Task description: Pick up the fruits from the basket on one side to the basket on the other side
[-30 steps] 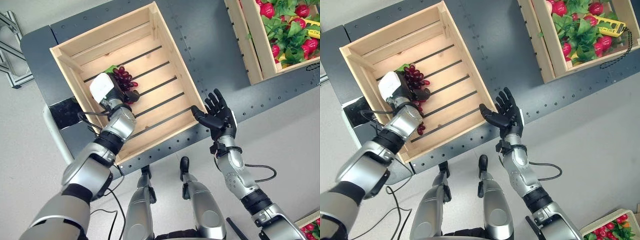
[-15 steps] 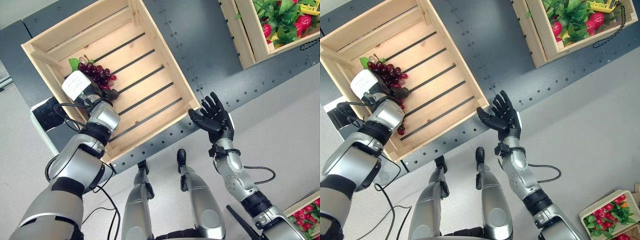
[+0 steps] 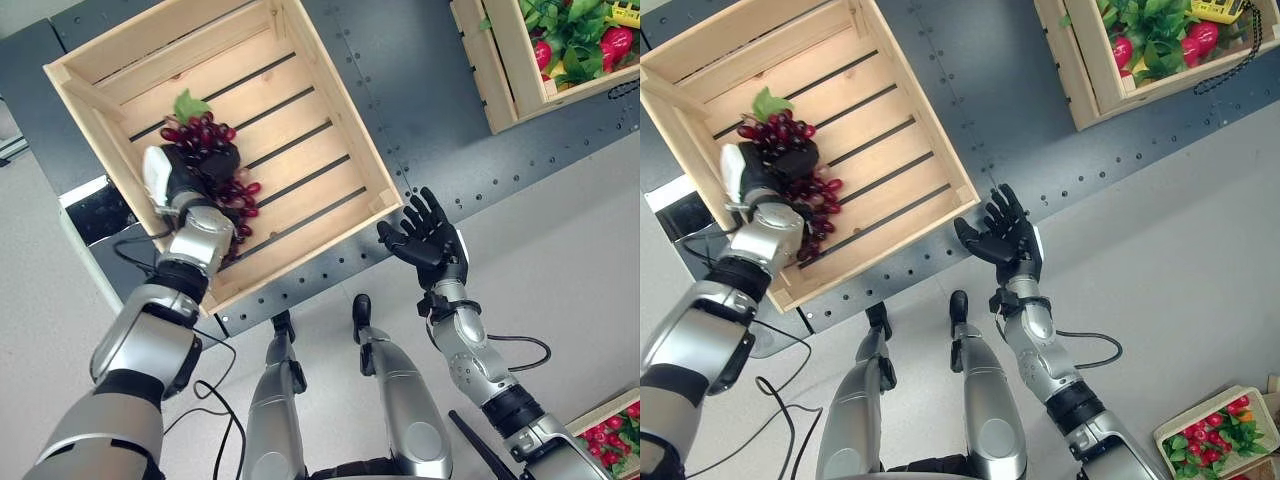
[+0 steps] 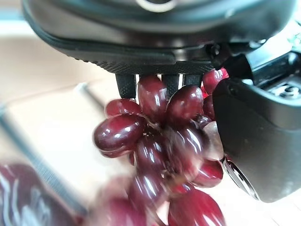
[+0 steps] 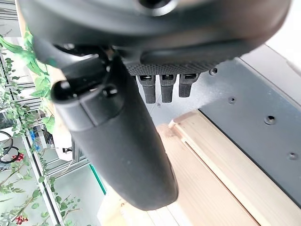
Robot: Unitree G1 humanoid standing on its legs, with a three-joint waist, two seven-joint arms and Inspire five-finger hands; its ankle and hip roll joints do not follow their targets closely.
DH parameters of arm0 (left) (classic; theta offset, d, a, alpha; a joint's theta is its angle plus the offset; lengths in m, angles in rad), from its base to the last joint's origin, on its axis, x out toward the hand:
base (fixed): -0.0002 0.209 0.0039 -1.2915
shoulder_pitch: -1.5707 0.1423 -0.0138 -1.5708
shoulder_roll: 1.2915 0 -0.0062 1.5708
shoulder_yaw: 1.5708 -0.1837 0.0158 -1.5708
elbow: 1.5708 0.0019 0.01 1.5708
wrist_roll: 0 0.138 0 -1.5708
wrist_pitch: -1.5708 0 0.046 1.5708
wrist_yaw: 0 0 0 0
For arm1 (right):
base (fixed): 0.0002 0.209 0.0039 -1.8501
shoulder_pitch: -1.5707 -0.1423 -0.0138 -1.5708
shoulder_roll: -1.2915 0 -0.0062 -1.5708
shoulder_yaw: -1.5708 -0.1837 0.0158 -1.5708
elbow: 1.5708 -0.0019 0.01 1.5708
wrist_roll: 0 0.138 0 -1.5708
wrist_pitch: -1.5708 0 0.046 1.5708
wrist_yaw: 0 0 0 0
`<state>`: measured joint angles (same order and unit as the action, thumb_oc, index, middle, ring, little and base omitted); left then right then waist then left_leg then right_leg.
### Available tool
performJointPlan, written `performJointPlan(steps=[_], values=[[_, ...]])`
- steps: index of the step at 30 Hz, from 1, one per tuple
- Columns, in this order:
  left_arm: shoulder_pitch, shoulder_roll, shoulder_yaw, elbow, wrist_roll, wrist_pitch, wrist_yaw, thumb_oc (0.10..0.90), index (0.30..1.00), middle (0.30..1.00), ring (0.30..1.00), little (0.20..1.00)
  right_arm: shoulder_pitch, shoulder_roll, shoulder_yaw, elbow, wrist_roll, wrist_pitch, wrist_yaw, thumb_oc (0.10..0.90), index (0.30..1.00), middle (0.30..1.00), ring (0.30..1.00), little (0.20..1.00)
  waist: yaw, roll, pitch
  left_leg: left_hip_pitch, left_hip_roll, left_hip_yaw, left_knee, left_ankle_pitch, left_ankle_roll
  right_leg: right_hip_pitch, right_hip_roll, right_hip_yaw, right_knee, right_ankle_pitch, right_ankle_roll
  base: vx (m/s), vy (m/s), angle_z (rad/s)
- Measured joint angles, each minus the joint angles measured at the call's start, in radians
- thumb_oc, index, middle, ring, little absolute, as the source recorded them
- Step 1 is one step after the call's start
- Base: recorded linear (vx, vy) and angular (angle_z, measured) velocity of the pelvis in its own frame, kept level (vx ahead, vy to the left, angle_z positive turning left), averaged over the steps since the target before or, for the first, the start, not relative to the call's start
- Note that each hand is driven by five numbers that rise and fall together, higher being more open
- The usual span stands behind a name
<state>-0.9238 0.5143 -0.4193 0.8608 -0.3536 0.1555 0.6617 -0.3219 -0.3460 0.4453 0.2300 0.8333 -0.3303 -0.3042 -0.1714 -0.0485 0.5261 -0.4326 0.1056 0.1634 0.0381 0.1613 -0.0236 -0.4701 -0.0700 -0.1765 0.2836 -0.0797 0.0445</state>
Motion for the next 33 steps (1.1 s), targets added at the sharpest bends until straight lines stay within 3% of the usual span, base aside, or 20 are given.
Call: performJointPlan(steps=[2, 8, 11, 17, 24, 27, 33], values=[[0.032, -0.001, 0.0, -0.048, 0.008, -0.002, 0.001, 0.4, 0.3, 0.3, 0.3, 0.3, 0.005, 0.0, -0.003, -0.001, -0.001, 0.0, 0.0, 0.8, 0.9, 0.9, 0.9, 0.9, 0.002, 0.001, 0.0, 0.003, -0.001, -0.002, 0.0, 0.005, 0.0, 0.0, -0.001, 0.0, 0.007, 0.0, 0.0, -0.02, -0.002, 0.02], [0.124, 0.013, -0.002, -0.261, 0.161, -0.087, 0.001, 0.4, 0.3, 0.3, 0.3, 0.3, 0.061, 0.002, -0.012, -0.001, -0.002, -0.005, 0.0, 0.8, 0.9, 0.9, 0.9, 0.9, 0.041, 0.007, 0.003, 0.045, -0.005, -0.015, -0.003, 0.018, -0.006, 0.017, -0.009, -0.003, 0.071, -0.029, -0.008, -0.02, 0.016, 0.06], [0.161, 0.015, 0.006, -0.376, 0.185, -0.116, -0.002, 0.4, 0.3, 0.3, 0.3, 0.3, 0.084, 0.005, -0.015, -0.001, -0.002, -0.005, 0.0, 0.8, 0.9, 0.9, 0.9, 0.9, 0.065, 0.023, 0.004, 0.093, -0.01, -0.021, -0.011, 0.02, -0.009, 0.048, -0.017, -0.005, 0.109, -0.05, -0.013, -0.03, 0.052, 0.07], [0.229, 0.043, 0.011, -0.541, 0.275, -0.113, -0.074, 0.4, 0.3, 0.3, 0.3, 0.3, 0.103, 0.008, -0.023, -0.005, -0.004, -0.005, 0.018, 0.8, 0.9, 0.9, 0.9, 0.9, 0.08, 0.033, 0.006, 0.21, -0.017, -0.023, -0.031, 0.011, -0.006, 0.155, -0.031, -0.018, 0.122, -0.075, -0.013, 0.01, 0.055, 0.05], [0.229, 0.117, 0.015, -0.672, 0.308, -0.111, -0.12, 0.4, 0.3, 0.3, 0.3, 0.3, 0.15, -0.018, -0.051, -0.013, -0.083, 0.014, 0.029, 0.8, 0.9, 0.9, 0.9, 0.9, 0.078, 0.083, 0.003, 0.309, -0.026, -0.016, -0.049, -0.001, 0.005, 0.261, -0.048, -0.025, 0.101, -0.089, 0.003, 0.04, 0.073, 0.04], [0.23, 0.119, 0.028, -0.701, 0.253, -0.112, -0.153, 0.4, 0.3, 0.3, 0.3, 0.3, 0.182, -0.041, -0.084, -0.014, -0.08, 0.047, 0.119, 0.8, 0.9, 0.9, 0.9, 0.9, 0.079, 0.101, 0.0, 0.354, -0.03, -0.017, -0.05, -0.011, 0.003, 0.316, -0.05, -0.028, 0.081, -0.094, 0.01, 0.05, -0.003, 0.03], [0.237, 0.114, 0.051, -0.737, 0.157, -0.117, -0.261, 0.4, 0.3, 0.3, 0.3, 0.3, 0.17, -0.113, -0.087, -0.102, -0.135, 0.107, 0.286, 0.8, 0.9, 0.9, 0.9, 0.9, 0.079, 0.11, -0.009, 0.449, -0.021, -0.023, -0.074, -0.022, -0.003, 0.437, -0.036, -0.049, 0.013, -0.091, 0.014, 0.08, -0.064, 0.05]])
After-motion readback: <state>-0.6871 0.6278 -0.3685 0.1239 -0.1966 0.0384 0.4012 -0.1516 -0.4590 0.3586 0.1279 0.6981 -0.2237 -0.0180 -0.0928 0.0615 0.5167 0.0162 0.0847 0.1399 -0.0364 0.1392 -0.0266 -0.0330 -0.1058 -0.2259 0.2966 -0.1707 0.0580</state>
